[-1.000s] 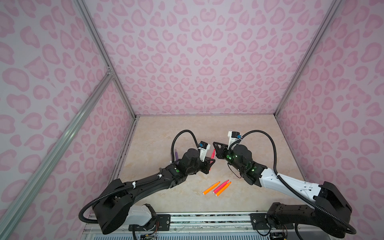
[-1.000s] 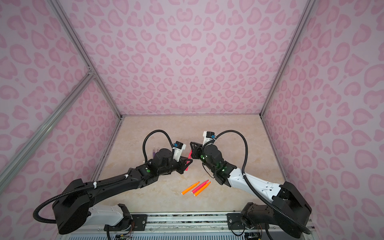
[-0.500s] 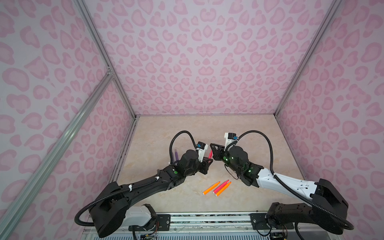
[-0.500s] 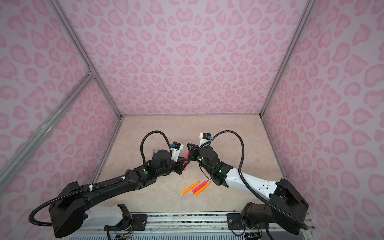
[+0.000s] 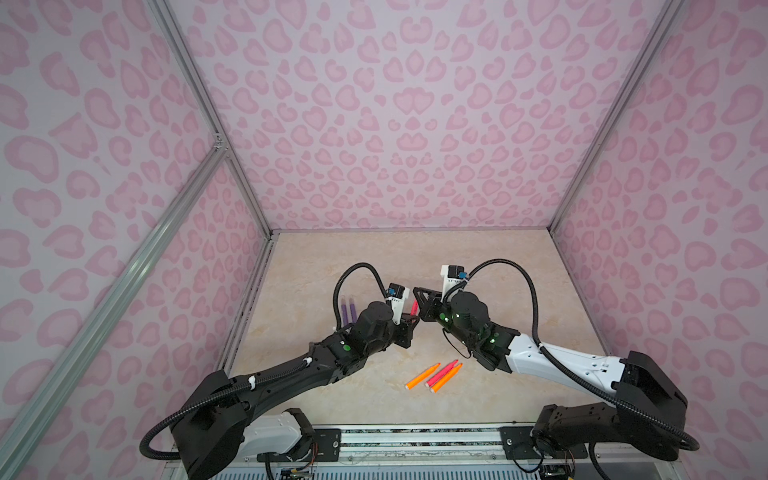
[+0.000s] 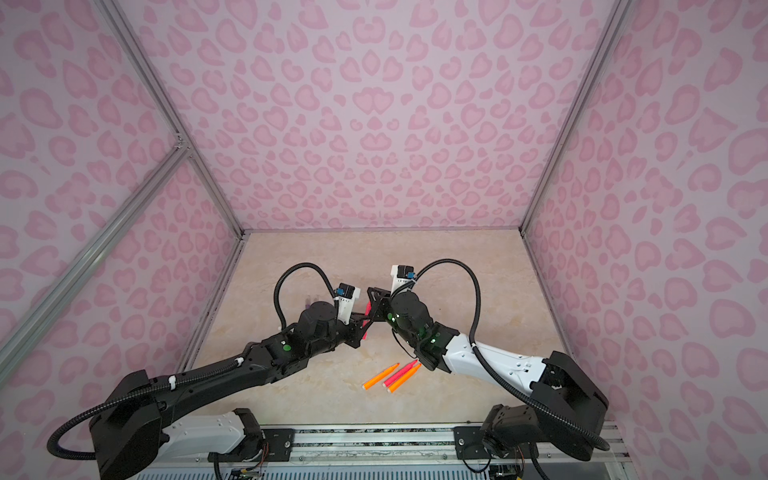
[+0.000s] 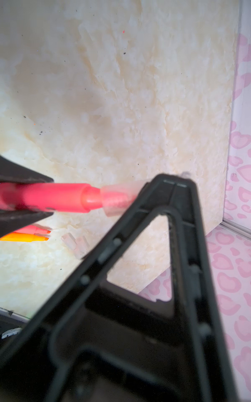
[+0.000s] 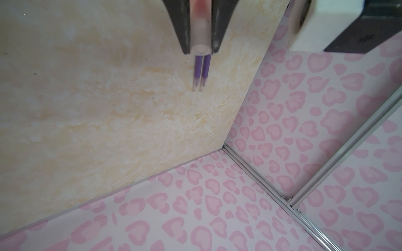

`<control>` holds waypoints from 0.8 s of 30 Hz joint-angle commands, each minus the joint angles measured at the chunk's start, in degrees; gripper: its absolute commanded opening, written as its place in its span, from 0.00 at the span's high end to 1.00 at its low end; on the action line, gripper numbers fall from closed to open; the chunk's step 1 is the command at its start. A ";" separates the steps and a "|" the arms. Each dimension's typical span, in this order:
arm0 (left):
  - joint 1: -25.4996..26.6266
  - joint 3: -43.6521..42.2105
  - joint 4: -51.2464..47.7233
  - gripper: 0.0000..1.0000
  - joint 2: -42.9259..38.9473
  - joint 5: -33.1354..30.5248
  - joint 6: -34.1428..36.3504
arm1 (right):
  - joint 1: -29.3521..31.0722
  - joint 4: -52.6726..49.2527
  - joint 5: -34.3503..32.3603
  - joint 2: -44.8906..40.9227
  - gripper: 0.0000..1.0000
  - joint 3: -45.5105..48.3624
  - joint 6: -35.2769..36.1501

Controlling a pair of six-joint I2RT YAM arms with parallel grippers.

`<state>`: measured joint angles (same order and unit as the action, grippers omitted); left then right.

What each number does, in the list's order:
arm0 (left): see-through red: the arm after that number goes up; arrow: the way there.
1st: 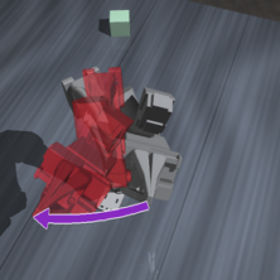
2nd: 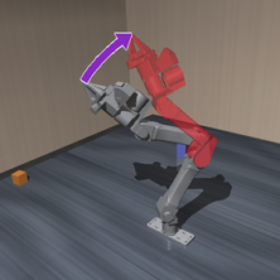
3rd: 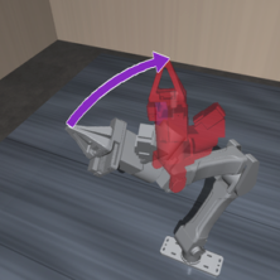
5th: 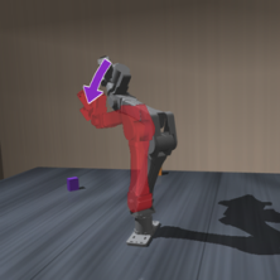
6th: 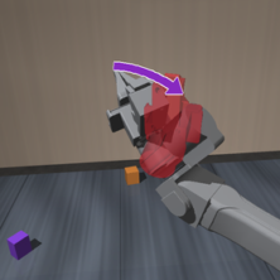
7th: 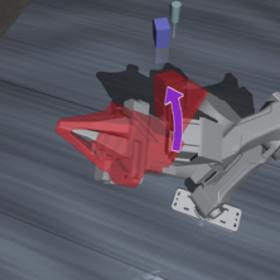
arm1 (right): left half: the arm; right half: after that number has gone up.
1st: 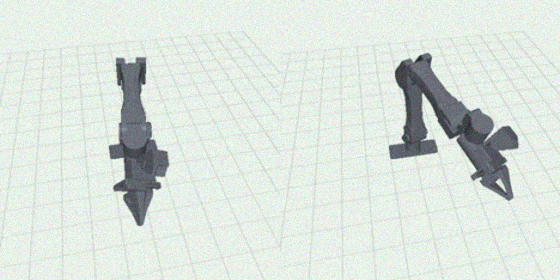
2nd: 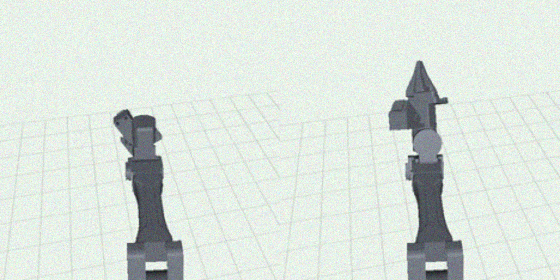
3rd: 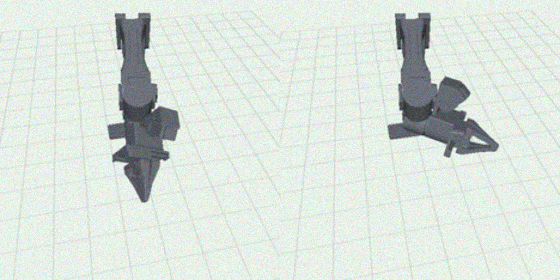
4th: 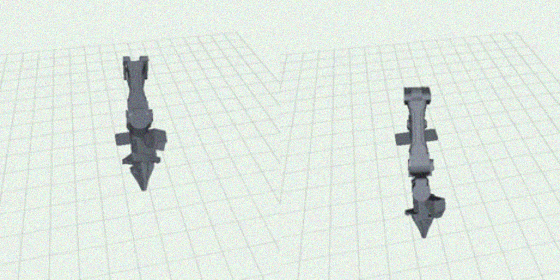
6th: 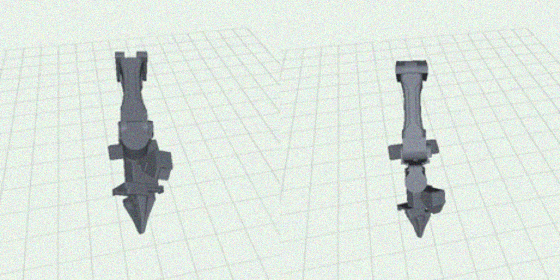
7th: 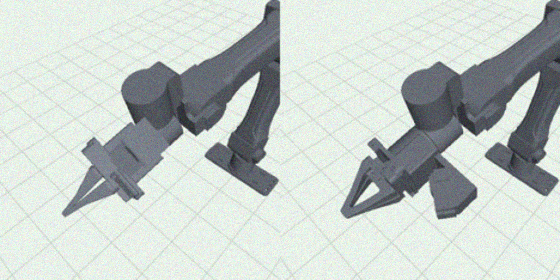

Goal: Insert the pens into the pen caps
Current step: 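Push the cap down over the highlighter tip with the right gripper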

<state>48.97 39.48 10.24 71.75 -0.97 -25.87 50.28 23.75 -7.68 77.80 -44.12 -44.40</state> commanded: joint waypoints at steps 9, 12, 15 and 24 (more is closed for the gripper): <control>-2.61 -0.79 2.72 0.97 -1.46 0.81 -2.87 | 0.35 9.86 3.63 -0.83 1.00 4.98 -0.18; -3.13 -1.62 3.87 0.97 -2.93 2.45 -2.81 | 0.38 10.72 4.59 -0.95 1.00 5.31 -0.11; -3.20 -2.61 4.85 0.97 -4.38 3.24 -2.70 | 0.34 12.56 5.71 -0.42 1.00 5.59 -0.42; -3.50 -6.75 11.18 0.97 -9.44 8.61 -2.61 | -1.02 19.55 11.34 -0.93 1.00 8.45 -1.56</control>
<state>45.78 33.41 14.04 63.64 7.07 -27.97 49.69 40.40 1.45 77.10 -36.82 -45.39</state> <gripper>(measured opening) 0.171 0.130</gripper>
